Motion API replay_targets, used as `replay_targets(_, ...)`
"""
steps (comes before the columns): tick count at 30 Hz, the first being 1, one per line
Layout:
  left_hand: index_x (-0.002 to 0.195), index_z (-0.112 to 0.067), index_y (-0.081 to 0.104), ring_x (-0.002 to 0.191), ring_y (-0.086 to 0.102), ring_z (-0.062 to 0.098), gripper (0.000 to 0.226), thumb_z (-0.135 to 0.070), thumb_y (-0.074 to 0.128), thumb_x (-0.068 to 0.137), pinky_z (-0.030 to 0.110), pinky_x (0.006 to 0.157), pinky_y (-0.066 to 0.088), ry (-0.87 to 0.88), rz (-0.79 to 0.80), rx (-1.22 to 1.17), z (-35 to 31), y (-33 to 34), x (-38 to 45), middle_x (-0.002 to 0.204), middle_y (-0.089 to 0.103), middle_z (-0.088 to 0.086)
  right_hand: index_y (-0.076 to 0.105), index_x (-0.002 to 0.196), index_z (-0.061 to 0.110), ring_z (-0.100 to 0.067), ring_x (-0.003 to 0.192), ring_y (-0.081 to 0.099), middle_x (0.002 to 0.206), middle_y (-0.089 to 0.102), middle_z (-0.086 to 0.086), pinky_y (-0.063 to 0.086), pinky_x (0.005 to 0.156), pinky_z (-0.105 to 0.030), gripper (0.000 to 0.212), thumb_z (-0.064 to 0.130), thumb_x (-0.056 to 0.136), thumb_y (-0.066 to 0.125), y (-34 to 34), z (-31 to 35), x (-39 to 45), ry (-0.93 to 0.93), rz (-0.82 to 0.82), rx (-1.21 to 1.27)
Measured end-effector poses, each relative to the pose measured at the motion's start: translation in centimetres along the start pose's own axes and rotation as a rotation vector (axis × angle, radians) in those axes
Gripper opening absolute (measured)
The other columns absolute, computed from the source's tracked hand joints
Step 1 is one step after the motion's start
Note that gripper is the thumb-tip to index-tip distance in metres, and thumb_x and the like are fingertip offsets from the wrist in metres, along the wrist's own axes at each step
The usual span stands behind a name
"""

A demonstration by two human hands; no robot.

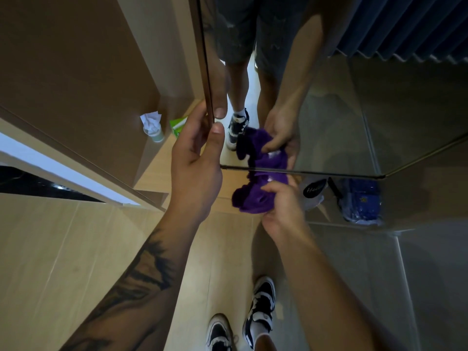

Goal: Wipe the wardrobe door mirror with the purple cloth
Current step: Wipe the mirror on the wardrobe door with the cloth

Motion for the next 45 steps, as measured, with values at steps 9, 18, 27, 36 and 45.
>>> replay_targets(9,0.136,-0.041,0.054,0.135,0.054,0.011,0.038,-0.021,0.054,0.104,0.059,0.116,0.039,0.014,0.027,0.001,0.2,0.0,0.1,0.141,0.063,-0.006,0.068,0.106,0.012,-0.036,0.096,0.068,0.105,0.072,-0.017,0.056,0.085,-0.049,0.046,-0.023,0.080,0.051,-1.9,1.4,0.6,-0.043,-0.095,0.067)
replay_targets(18,0.123,-0.053,0.060,0.132,0.056,0.009,0.036,-0.023,0.057,0.102,0.057,0.115,0.041,0.004,-0.026,0.002,0.1,-0.3,0.0,0.135,0.065,-0.009,0.069,0.119,0.017,-0.023,0.089,0.074,0.101,0.076,-0.006,0.058,0.069,-0.032,0.056,-0.021,0.081,0.055,-0.2,-1.1,-0.1,-0.056,-0.033,-0.088)
replay_targets(27,0.138,-0.038,0.055,0.129,0.057,0.003,0.039,-0.022,0.059,0.102,0.057,0.116,0.040,-0.010,-0.017,0.007,0.3,-0.3,-0.2,0.132,0.067,-0.012,0.069,0.116,0.021,-0.027,0.102,0.074,0.114,0.075,-0.008,0.062,0.090,-0.052,0.046,-0.001,0.076,0.075,-0.8,-0.9,0.7,-0.246,-0.247,-0.129)
replay_targets(36,0.134,-0.037,0.056,0.134,0.056,0.012,0.038,-0.016,0.057,0.103,0.063,0.115,0.039,0.045,-0.044,-0.013,0.1,-0.1,-0.6,0.136,0.066,-0.006,0.069,0.121,0.015,-0.029,0.101,0.073,0.117,0.074,-0.011,0.063,0.068,-0.030,0.050,-0.016,0.082,0.068,-1.3,-1.7,1.0,-0.124,-0.336,0.142)
replay_targets(45,0.135,-0.037,0.055,0.132,0.056,0.012,0.043,-0.009,0.053,0.103,0.063,0.114,0.039,0.023,-0.031,-0.026,0.3,-0.3,-0.7,0.126,0.069,-0.015,0.072,0.104,0.026,-0.035,0.101,0.072,0.118,0.072,-0.010,0.064,0.080,-0.054,0.049,-0.015,0.079,0.071,0.1,-4.2,-0.3,0.065,-0.324,0.258)
Point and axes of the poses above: each hand's wrist, its own x-axis towards the middle knuckle, its own y-axis out of the palm, z = x × y, the point moved 8 cm from there along x, towards the middle knuckle
